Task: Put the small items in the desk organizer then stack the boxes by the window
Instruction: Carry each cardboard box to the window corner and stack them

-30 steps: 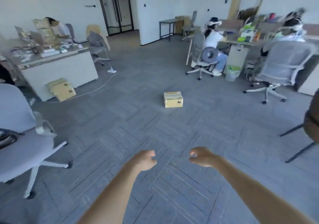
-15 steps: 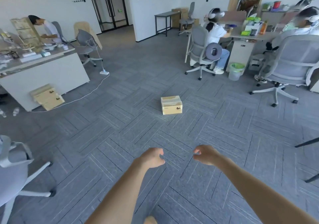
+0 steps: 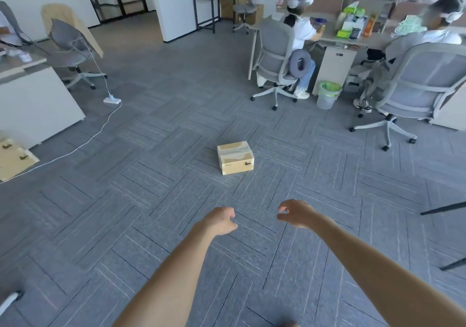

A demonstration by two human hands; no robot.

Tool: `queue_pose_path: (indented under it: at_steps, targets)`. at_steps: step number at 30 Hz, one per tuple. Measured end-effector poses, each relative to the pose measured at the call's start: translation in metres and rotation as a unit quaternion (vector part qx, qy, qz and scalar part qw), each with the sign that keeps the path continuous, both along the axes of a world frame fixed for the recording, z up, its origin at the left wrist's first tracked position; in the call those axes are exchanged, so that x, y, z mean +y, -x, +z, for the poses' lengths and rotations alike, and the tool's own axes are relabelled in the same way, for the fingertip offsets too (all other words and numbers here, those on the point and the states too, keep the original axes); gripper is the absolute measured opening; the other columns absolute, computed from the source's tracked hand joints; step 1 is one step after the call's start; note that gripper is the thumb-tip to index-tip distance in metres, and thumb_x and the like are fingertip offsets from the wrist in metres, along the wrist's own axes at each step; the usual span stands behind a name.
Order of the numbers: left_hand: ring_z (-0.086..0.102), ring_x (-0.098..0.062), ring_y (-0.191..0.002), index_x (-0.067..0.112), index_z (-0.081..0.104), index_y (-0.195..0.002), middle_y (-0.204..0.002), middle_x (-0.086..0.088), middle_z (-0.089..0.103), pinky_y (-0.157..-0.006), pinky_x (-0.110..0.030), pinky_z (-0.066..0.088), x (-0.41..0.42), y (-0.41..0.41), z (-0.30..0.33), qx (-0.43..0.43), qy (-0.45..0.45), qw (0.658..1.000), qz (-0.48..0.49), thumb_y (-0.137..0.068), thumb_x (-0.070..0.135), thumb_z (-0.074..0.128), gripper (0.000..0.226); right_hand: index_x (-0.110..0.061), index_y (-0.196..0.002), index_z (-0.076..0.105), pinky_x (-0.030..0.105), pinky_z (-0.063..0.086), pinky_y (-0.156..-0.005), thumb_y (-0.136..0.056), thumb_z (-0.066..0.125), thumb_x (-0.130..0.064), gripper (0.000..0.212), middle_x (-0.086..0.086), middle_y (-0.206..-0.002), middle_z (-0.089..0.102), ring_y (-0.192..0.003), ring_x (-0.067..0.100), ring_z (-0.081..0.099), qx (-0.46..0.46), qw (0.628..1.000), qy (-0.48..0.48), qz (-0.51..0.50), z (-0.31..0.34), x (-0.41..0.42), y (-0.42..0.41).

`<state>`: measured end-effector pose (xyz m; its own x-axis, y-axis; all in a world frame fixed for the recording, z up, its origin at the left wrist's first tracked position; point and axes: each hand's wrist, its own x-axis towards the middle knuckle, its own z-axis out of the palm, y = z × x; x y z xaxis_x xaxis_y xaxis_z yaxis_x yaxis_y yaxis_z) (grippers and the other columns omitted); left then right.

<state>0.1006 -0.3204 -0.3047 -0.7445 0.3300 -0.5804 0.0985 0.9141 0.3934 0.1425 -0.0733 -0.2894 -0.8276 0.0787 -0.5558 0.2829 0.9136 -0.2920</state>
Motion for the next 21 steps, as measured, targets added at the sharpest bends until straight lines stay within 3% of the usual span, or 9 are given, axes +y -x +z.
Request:
queue_pose_path:
  at_steps: [9,17,21]
  targets:
    - [0.053,-0.024,-0.126,0.016,0.051,-0.140,-0.143,-0.007,0.051,-0.100,-0.033,0.044,0.068,0.193,-0.014,0.005,0.021,1.000,0.003,-0.096,0.031,0.058,0.047,-0.020,-0.135,0.057,0.035,0.044,-0.099,-0.096,0.056,-0.038,0.043,0.006,-0.139,0.058,-0.127,0.024,0.054,0.021,0.999,0.025,-0.006,-0.024,0.068,0.205]
    - [0.054,-0.025,-0.125,0.016,0.049,-0.141,-0.144,-0.008,0.051,-0.103,-0.038,0.046,0.128,0.358,-0.022,-0.024,0.036,0.998,0.049,-0.097,0.031,0.057,0.047,-0.019,-0.133,0.059,0.032,0.044,-0.096,-0.096,0.057,-0.037,0.041,0.003,-0.137,0.060,-0.122,0.022,0.057,-0.002,0.999,0.040,0.014,-0.038,0.142,0.398]
    - [0.054,-0.025,-0.126,0.015,0.050,-0.140,-0.144,-0.008,0.051,-0.104,-0.039,0.045,0.133,0.423,-0.038,-0.045,0.033,0.996,0.066,-0.097,0.028,0.057,0.046,-0.019,-0.129,0.062,0.036,0.045,-0.101,-0.095,0.060,-0.036,0.038,0.003,-0.135,0.062,-0.124,0.023,0.056,-0.021,0.998,0.051,0.013,-0.051,0.154,0.477]
